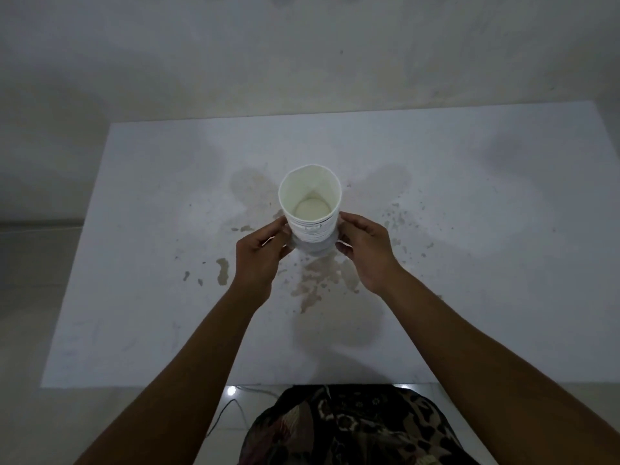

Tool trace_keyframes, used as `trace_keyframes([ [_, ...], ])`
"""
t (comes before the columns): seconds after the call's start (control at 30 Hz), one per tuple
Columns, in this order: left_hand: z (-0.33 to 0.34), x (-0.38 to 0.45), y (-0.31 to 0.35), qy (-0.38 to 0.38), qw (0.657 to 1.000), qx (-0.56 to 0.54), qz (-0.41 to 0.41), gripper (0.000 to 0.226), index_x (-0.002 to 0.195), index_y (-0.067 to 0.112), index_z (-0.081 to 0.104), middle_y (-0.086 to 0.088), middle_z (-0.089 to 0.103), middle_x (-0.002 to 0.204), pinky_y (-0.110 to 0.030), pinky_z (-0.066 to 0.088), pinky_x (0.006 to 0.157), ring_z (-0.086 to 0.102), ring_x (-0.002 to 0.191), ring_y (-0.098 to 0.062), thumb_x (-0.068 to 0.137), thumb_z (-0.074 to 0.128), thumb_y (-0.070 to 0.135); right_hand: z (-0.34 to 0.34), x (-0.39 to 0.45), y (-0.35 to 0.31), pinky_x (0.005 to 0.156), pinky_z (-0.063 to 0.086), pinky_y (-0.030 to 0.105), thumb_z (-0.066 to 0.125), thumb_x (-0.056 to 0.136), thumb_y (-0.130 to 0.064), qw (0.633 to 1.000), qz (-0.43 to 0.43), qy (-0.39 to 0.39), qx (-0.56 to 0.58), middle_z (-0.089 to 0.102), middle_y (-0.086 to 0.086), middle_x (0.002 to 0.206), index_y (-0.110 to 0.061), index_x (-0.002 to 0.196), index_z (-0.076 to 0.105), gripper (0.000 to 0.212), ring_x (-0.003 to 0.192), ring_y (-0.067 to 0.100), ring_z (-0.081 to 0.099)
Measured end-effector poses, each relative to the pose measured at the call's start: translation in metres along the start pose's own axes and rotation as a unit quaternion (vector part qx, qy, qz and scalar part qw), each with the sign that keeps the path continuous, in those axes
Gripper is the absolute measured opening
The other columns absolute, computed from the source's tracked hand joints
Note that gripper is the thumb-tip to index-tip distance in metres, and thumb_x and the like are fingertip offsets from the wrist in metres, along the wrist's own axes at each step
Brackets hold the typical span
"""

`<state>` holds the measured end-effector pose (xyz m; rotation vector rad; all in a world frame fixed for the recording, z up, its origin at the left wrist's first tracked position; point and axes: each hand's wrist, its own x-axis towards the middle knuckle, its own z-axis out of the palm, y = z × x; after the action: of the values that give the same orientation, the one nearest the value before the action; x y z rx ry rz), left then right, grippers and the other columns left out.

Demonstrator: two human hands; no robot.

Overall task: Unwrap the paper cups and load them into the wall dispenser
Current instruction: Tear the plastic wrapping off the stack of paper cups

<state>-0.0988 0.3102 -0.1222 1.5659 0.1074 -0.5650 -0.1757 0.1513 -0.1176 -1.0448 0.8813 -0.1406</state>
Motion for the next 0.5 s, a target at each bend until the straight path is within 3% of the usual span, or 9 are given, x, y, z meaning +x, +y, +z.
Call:
trace_keyframes([
  [0.27, 0.008, 0.011, 0.003, 0.041, 0.999, 0.025, -0.015, 0.029, 0.114, 0.005, 0.072, -0.012, 0.074, 0.111, -0.026, 0.059, 0.076, 0.070, 0.101, -0.027, 0.088, 0.062, -0.003, 0.012, 0.007, -0.012, 0.069, 0.052, 0.027, 0.065, 0.089, -0.010, 0.995, 0.033, 0.059, -0.067, 0.073, 0.002, 0.085, -0.020, 0.091, 0.077, 0.015, 0.084, 0.018, 0.067],
  [0.4, 0.013, 0.016, 0.019, 0.035, 0.996, 0.036, -0.074, 0.017, 0.097, 0.013, 0.077, -0.010, 0.075, 0.105, -0.034, 0.060, 0.081, 0.071, 0.097, -0.025, 0.090, 0.062, 0.011, 0.012, 0.007, -0.013, 0.069, 0.052, 0.033, 0.062, 0.088, -0.005, 0.993, 0.045, 0.086, -0.073, 0.070, 0.003, 0.077, -0.021, 0.078, 0.074, 0.023, 0.075, 0.019, 0.059],
  [0.5, 0.015, 0.024, 0.023, 0.034, 0.995, 0.043, -0.089, 0.018, 0.102, 0.009, 0.075, -0.010, 0.074, 0.103, -0.033, 0.059, 0.077, 0.069, 0.096, -0.025, 0.092, 0.063, 0.020, 0.013, 0.008, -0.016, 0.078, 0.059, 0.038, 0.059, 0.089, -0.004, 0.991, 0.054, 0.090, -0.084, 0.068, 0.003, 0.075, -0.017, 0.078, 0.073, 0.022, 0.073, 0.018, 0.059],
])
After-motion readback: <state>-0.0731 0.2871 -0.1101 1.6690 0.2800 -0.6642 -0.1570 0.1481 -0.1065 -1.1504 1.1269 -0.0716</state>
